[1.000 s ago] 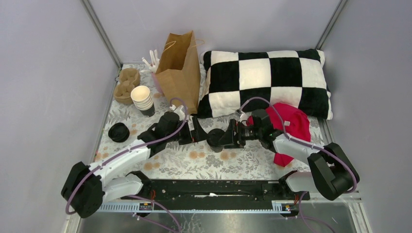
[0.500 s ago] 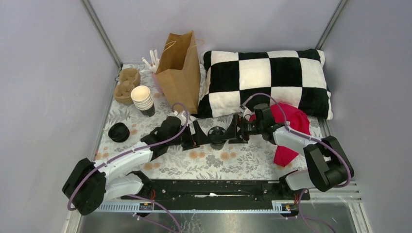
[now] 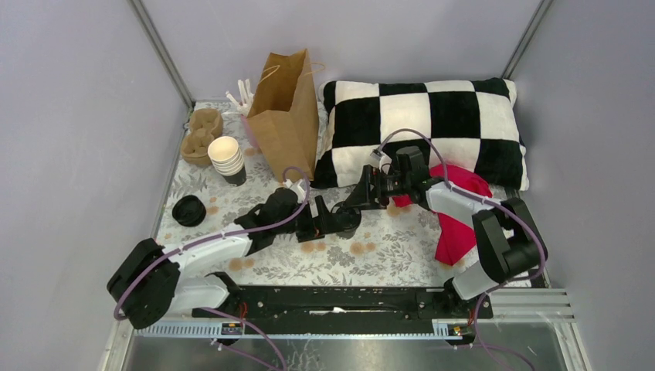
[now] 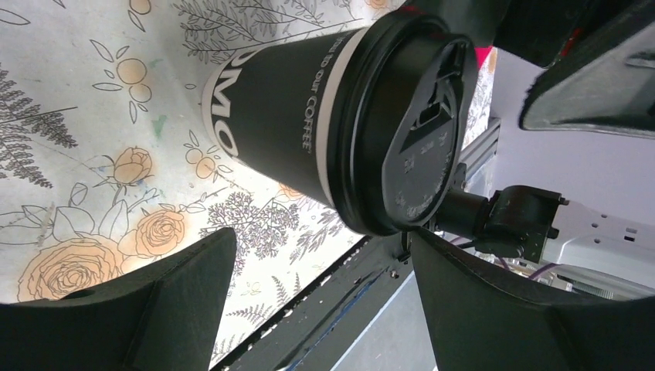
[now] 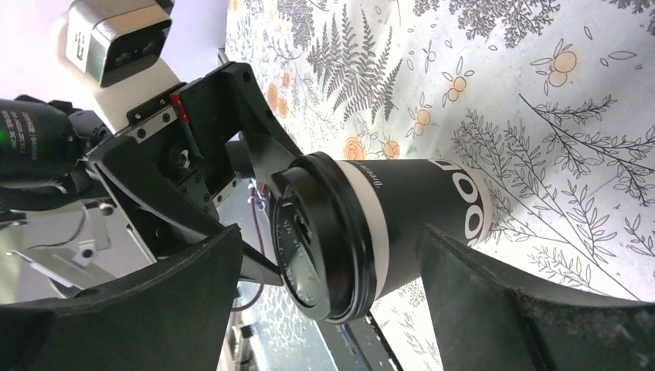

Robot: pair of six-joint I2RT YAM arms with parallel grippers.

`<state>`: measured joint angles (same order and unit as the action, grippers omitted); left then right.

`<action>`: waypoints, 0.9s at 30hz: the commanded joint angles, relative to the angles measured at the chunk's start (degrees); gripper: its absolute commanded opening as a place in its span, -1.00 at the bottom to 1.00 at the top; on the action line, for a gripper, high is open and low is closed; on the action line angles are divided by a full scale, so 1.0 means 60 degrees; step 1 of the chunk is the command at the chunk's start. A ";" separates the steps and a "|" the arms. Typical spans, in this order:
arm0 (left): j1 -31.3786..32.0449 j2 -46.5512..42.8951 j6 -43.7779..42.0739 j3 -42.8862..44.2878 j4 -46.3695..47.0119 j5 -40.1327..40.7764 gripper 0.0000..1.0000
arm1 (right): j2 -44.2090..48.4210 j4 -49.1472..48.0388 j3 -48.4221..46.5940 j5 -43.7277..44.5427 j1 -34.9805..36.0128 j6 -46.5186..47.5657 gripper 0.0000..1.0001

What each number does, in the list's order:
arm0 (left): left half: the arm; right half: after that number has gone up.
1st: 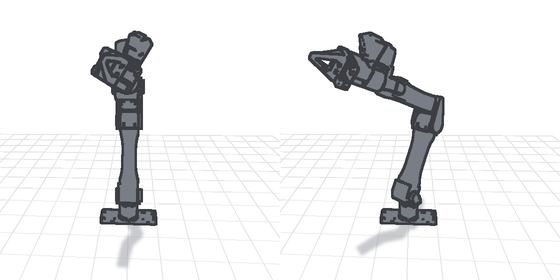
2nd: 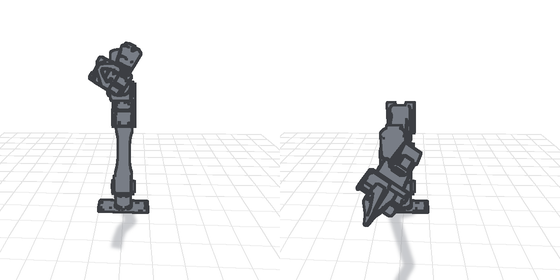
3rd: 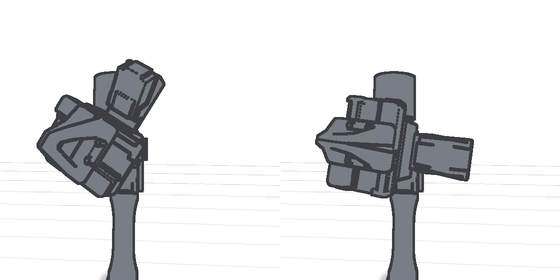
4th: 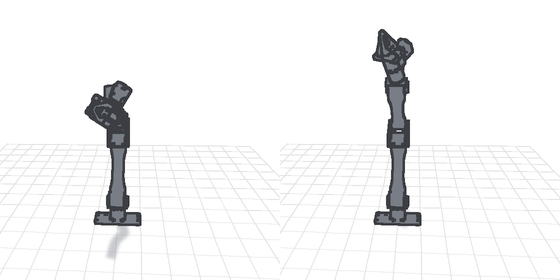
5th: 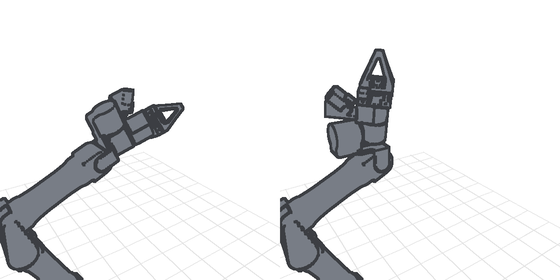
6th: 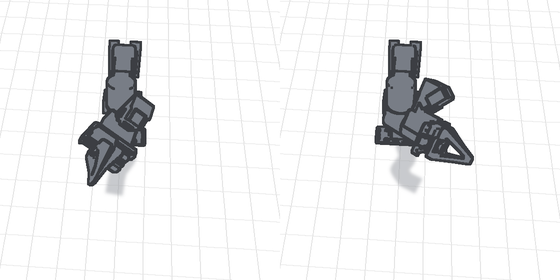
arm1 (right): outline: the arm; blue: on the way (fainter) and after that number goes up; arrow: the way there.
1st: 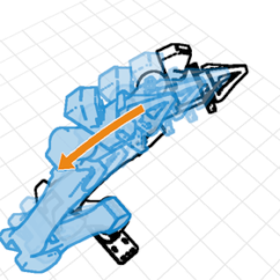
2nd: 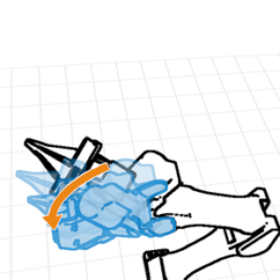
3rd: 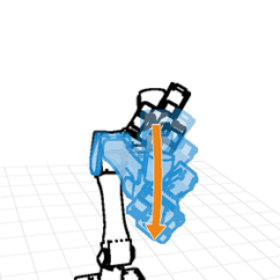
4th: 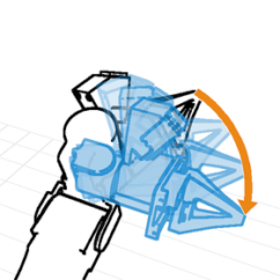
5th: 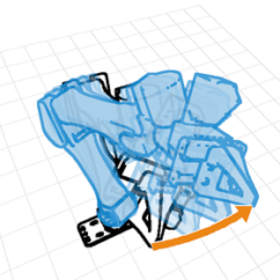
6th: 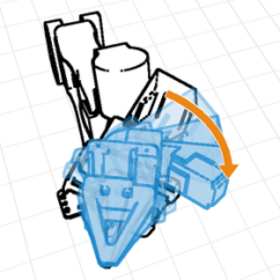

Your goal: Pack the takeout coffee

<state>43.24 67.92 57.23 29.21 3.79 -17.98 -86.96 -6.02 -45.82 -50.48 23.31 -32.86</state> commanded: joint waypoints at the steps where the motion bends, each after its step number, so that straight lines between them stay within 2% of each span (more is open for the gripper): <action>1: 0.0041 0.0235 0.0010 0.0251 0.0555 0.0389 0.74 | -0.0788 -0.1034 -0.0015 -0.0778 -0.0222 -0.0323 0.75; 8: 0.0034 0.0558 -0.0046 0.0016 0.0573 0.0677 0.71 | -0.1684 -0.3852 0.1188 -0.1491 -0.0551 -0.1744 0.65; 14: 0.0065 0.0198 -0.0070 -0.0477 0.0400 0.0678 0.69 | -0.2984 -0.7116 0.2783 -0.1487 -0.0639 -0.3564 0.48; 19: 0.0066 -0.0491 -0.0142 -0.0009 0.0264 0.0047 0.85 | -0.2979 -0.8838 0.3230 -0.1698 -0.0633 -0.4950 0.48; 22: 0.0065 -0.0661 -0.0091 0.0446 0.0505 -0.0398 0.97 | -0.2281 -0.8008 0.2947 -0.1655 -0.0633 -0.4671 0.50; 27: 0.0069 -0.0214 -0.0110 0.0761 0.0247 -0.0071 0.98 | -0.0881 -0.4971 0.2298 -0.1114 -0.0569 -0.2921 0.62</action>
<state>43.51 65.47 57.04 30.94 4.47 -18.35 -98.48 -49.23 -28.84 -59.99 19.09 -58.41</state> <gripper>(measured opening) 0.987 0.789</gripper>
